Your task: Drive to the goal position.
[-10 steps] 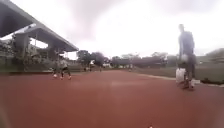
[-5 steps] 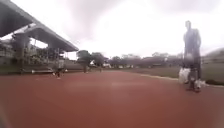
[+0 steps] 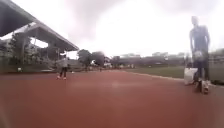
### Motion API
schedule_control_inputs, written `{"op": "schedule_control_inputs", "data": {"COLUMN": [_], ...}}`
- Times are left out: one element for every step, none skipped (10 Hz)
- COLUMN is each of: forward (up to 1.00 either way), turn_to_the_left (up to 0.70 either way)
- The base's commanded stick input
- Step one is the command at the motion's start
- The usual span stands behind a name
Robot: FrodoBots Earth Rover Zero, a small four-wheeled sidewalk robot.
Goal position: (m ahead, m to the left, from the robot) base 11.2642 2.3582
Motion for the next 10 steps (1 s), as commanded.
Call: {"op": "schedule_control_inputs", "data": {"forward": [0.5,0.5,0.5,0.5,0.5,0.5,0.5,0.5,0.5,0.5], "turn_to_the_left": [0.02,0.02,0.02,0.02,0.02,0.02,0.02,0.02,0.02,0.02]}}
